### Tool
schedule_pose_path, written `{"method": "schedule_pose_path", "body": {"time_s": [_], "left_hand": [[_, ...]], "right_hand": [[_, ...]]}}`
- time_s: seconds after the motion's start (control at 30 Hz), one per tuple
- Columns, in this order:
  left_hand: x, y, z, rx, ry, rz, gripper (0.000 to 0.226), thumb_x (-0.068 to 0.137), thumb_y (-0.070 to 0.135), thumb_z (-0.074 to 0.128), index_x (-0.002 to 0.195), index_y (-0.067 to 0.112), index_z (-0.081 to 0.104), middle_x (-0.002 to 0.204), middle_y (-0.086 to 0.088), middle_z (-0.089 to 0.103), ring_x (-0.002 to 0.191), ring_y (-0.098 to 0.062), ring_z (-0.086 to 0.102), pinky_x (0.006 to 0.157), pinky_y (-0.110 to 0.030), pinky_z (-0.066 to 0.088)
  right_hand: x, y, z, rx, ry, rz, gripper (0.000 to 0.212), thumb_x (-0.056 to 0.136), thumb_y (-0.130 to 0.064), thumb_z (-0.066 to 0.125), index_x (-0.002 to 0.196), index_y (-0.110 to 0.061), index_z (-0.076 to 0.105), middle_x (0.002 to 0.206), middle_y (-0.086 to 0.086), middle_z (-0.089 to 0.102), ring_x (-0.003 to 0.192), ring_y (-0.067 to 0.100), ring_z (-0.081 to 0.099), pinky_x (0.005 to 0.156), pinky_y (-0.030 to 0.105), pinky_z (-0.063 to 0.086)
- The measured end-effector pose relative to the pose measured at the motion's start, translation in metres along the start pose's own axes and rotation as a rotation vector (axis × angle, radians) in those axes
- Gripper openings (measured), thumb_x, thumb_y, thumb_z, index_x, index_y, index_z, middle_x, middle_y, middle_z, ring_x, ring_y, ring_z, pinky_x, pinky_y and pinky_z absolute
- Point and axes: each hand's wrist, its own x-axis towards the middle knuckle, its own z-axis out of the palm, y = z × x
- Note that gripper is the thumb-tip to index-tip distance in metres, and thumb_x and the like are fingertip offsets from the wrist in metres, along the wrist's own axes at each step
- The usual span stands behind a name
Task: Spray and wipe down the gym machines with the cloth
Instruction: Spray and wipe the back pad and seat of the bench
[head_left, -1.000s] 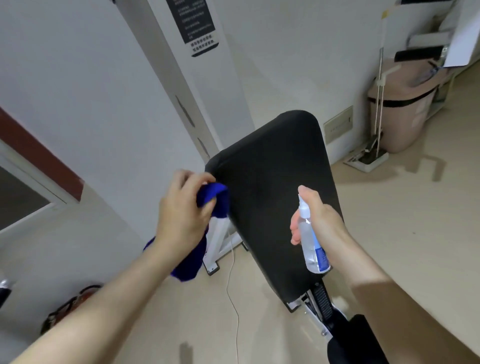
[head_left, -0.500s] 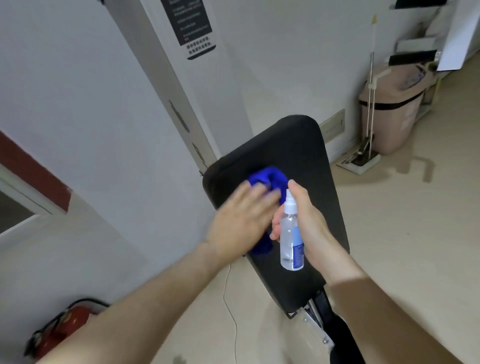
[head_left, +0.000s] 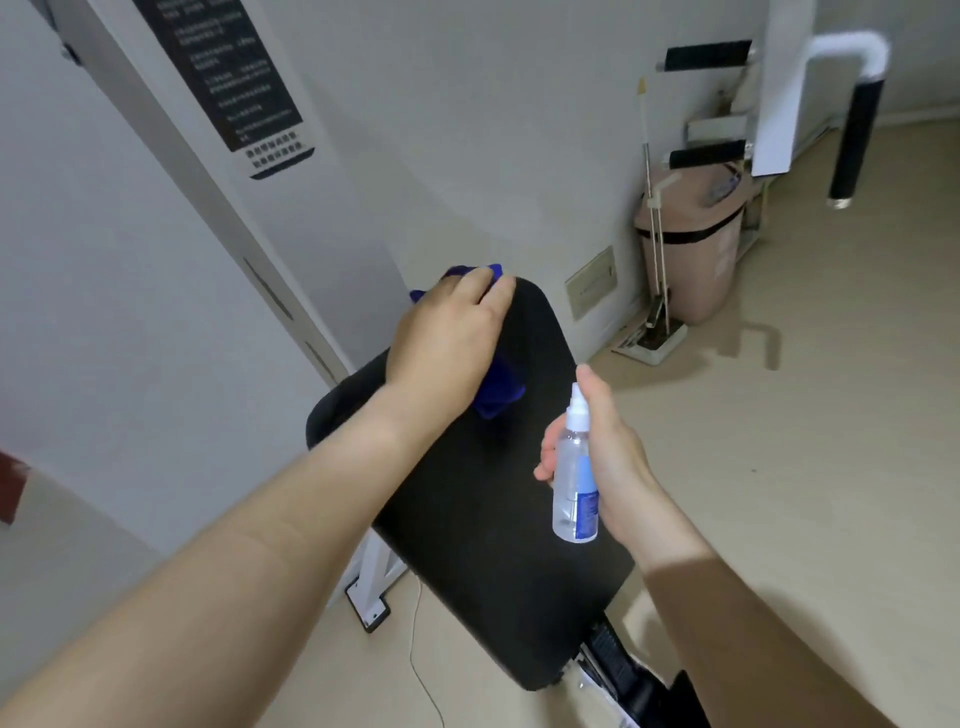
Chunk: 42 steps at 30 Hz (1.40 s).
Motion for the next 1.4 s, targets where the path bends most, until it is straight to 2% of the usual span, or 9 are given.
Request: {"method": "schedule_pose_path", "body": {"time_s": [0.13, 0.27, 0.4, 0.53, 0.7, 0.87, 1.07, 1.23, 1.4], "left_hand": [[-0.001, 0.016, 0.014, 0.152, 0.1, 0.19, 0.044, 0.079, 0.007, 0.055, 0.122, 0.009, 0.064, 0.128, -0.012, 0.062, 0.112, -0.036, 0.059, 0.095, -0.044, 0.048], [-0.041, 0.05, 0.043, 0.204, -0.199, 0.692, 0.024, 0.088, 0.025, 0.049, 0.1, 0.024, 0.069, 0.098, 0.006, 0.07, 0.094, -0.019, 0.063, 0.092, -0.031, 0.044], [0.002, 0.031, 0.031, 0.324, 0.008, 0.515, 0.046, 0.088, 0.014, 0.029, 0.117, 0.014, 0.065, 0.104, -0.003, 0.068, 0.092, -0.026, 0.064, 0.084, -0.035, 0.047], [0.059, 0.012, 0.016, 0.259, 0.076, 0.171, 0.029, 0.086, 0.011, 0.059, 0.114, 0.009, 0.06, 0.11, -0.009, 0.065, 0.098, -0.03, 0.06, 0.075, -0.038, 0.048], [0.011, 0.051, 0.061, 0.265, 0.044, 0.492, 0.036, 0.088, 0.016, 0.051, 0.121, 0.009, 0.064, 0.122, -0.008, 0.064, 0.121, -0.032, 0.052, 0.109, -0.043, 0.035], [-0.069, 0.089, 0.102, 0.254, -0.355, 0.802, 0.033, 0.091, 0.025, 0.051, 0.12, 0.019, 0.066, 0.115, 0.003, 0.066, 0.108, -0.022, 0.058, 0.103, -0.035, 0.038], [0.006, 0.035, 0.037, 0.335, 0.037, 0.468, 0.041, 0.091, 0.022, 0.042, 0.129, 0.019, 0.059, 0.127, 0.0, 0.062, 0.116, -0.022, 0.054, 0.094, -0.037, 0.038], [0.016, 0.052, 0.034, 0.364, -0.086, 0.327, 0.054, 0.096, 0.02, 0.024, 0.148, 0.01, 0.033, 0.154, -0.011, 0.035, 0.144, -0.034, 0.023, 0.118, -0.049, 0.012], [-0.045, 0.124, 0.118, 0.287, -0.403, 0.635, 0.054, 0.103, 0.027, 0.027, 0.152, 0.005, 0.018, 0.161, -0.012, 0.017, 0.149, -0.032, 0.008, 0.119, -0.045, -0.003]], "right_hand": [[0.016, 0.0, -0.007, 0.206, 0.024, 0.057, 0.057, 0.087, -0.059, 0.052, 0.054, -0.013, 0.039, 0.056, 0.011, 0.032, 0.043, 0.023, 0.036, 0.059, 0.032, 0.039], [0.019, 0.029, -0.014, 0.223, 0.009, 0.053, 0.056, 0.083, -0.06, 0.052, 0.052, -0.014, 0.051, 0.056, 0.01, 0.044, 0.05, 0.024, 0.047, 0.067, 0.038, 0.044], [0.019, 0.043, -0.041, 0.167, 0.036, 0.052, 0.064, 0.088, -0.059, 0.05, 0.048, -0.008, 0.051, 0.049, 0.013, 0.044, 0.045, 0.027, 0.053, 0.068, 0.037, 0.041], [0.02, 0.033, -0.038, 0.148, 0.041, -0.005, 0.064, 0.088, -0.059, 0.05, 0.051, -0.006, 0.053, 0.048, 0.012, 0.047, 0.043, 0.026, 0.055, 0.074, 0.04, 0.048], [0.032, 0.021, -0.034, 0.228, 0.158, -0.09, 0.067, 0.086, -0.059, 0.051, 0.034, -0.016, 0.051, 0.04, 0.006, 0.047, 0.036, 0.021, 0.05, 0.07, 0.04, 0.047], [0.026, 0.04, -0.066, 0.21, 0.19, -0.064, 0.063, 0.091, -0.05, 0.05, 0.044, -0.008, 0.048, 0.044, 0.009, 0.041, 0.044, 0.025, 0.043, 0.056, 0.032, 0.04], [0.019, 0.045, -0.085, 0.221, 0.148, -0.014, 0.063, 0.09, -0.056, 0.047, 0.054, -0.004, 0.048, 0.051, 0.015, 0.043, 0.049, 0.028, 0.051, 0.071, 0.037, 0.048], [0.033, 0.035, -0.077, 0.168, 0.103, -0.044, 0.064, 0.085, -0.062, 0.049, 0.053, -0.006, 0.052, 0.049, 0.014, 0.05, 0.045, 0.025, 0.057, 0.083, 0.043, 0.051], [0.053, 0.073, -0.099, 0.102, 0.136, 0.011, 0.066, 0.072, -0.068, 0.051, 0.04, -0.01, 0.056, 0.046, 0.016, 0.055, 0.048, 0.029, 0.056, 0.078, 0.045, 0.052]]}}
